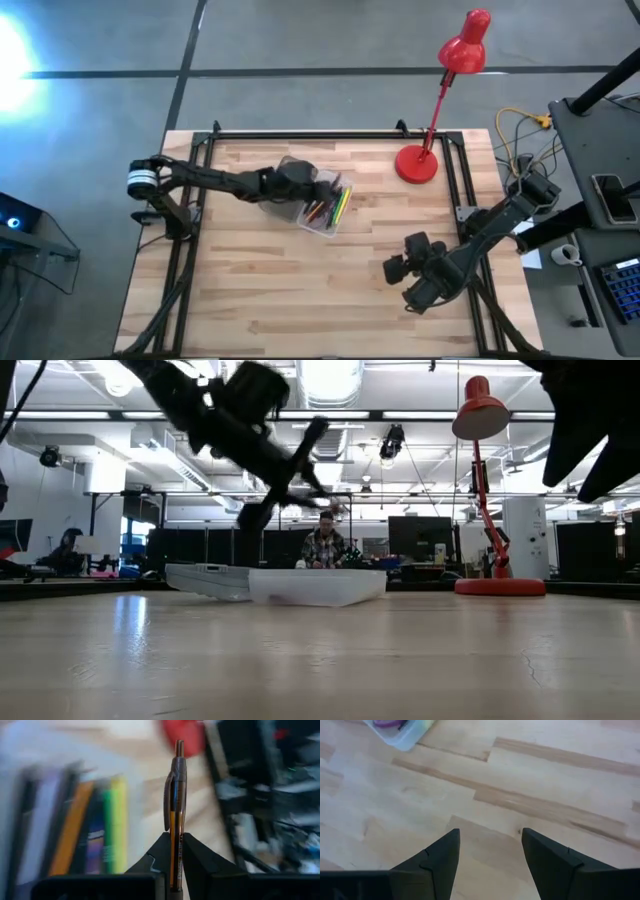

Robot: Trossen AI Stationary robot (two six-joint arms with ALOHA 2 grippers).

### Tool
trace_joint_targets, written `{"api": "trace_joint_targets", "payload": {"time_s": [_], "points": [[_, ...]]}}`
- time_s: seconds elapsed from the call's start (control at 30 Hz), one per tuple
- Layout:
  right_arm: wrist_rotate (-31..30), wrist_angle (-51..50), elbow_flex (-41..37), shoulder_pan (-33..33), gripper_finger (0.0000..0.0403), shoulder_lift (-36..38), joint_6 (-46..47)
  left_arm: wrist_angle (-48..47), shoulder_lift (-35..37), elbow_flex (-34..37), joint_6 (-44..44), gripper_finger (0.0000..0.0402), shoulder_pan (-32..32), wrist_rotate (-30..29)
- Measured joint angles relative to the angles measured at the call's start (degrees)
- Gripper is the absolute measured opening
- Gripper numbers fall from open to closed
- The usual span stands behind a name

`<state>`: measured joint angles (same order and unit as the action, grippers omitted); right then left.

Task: Pick & place school supplies into a supply box
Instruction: Put the brown pen into the supply box, then close the supply box

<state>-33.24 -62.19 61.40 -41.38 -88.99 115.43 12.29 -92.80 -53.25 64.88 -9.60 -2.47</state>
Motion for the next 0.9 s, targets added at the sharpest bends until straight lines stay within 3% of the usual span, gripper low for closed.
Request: {"api": "trace_joint_targets", "payload": {"time_s": [0.17, 0.33, 0.7, 0.9], "points": [[-1.6, -0.2, -0.3, 0.1, 0.0206, 0.0, -0.3, -0.1, -1.0, 4.5, 4.3, 0.0016, -0.2, -2.8], [-1.6, -0.1, -0.8, 0.5, 0.0206, 0.0, -1.0, -1.5, -2.5, 4.6, 4.5, 0.0024, -0.6, -4.6], [-1.5, -0.1, -0.9, 0.8, 0.0206, 0.0, -3.2, -7.0, -2.6, 0.0, 0.2, 0.0123, -0.7, -5.5], [-1.5, 0.0, -0.9, 0.8, 0.0206, 0.0, -3.5, -9.3, 1.9, -0.3, -4.5, 0.0139, -0.1, -6.6]]}}
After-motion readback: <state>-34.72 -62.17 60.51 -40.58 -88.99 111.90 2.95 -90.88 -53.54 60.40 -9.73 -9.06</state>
